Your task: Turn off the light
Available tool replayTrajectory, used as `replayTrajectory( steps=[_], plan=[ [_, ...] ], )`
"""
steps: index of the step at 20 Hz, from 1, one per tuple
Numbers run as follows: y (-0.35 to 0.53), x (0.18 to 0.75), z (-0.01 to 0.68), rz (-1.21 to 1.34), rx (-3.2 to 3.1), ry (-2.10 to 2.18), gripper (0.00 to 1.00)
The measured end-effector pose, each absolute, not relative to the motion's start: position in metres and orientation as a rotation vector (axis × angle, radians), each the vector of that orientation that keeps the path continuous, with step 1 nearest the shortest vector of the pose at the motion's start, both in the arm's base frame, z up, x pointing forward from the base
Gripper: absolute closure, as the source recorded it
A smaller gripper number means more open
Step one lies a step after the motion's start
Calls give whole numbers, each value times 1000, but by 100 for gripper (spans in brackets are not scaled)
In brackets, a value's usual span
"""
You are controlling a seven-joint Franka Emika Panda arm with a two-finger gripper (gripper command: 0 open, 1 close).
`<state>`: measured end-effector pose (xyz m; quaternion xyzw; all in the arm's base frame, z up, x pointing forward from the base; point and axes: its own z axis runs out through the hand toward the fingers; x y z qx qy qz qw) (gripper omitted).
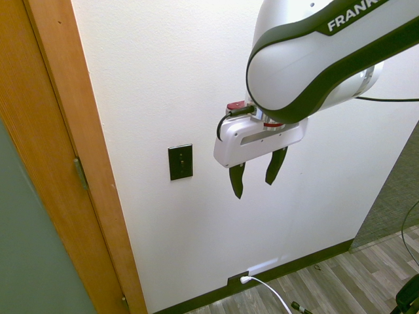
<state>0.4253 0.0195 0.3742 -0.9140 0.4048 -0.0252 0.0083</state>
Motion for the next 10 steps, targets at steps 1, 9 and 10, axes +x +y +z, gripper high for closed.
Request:
replayTrajectory(
  steps=[1,9,10],
  plan=[
    [19,425,374,-77,-2857,1265,0],
    [24,486,368,-304,-2785,1246,0],
    [25,500,364,-351,-2769,1253,0]
  ],
)
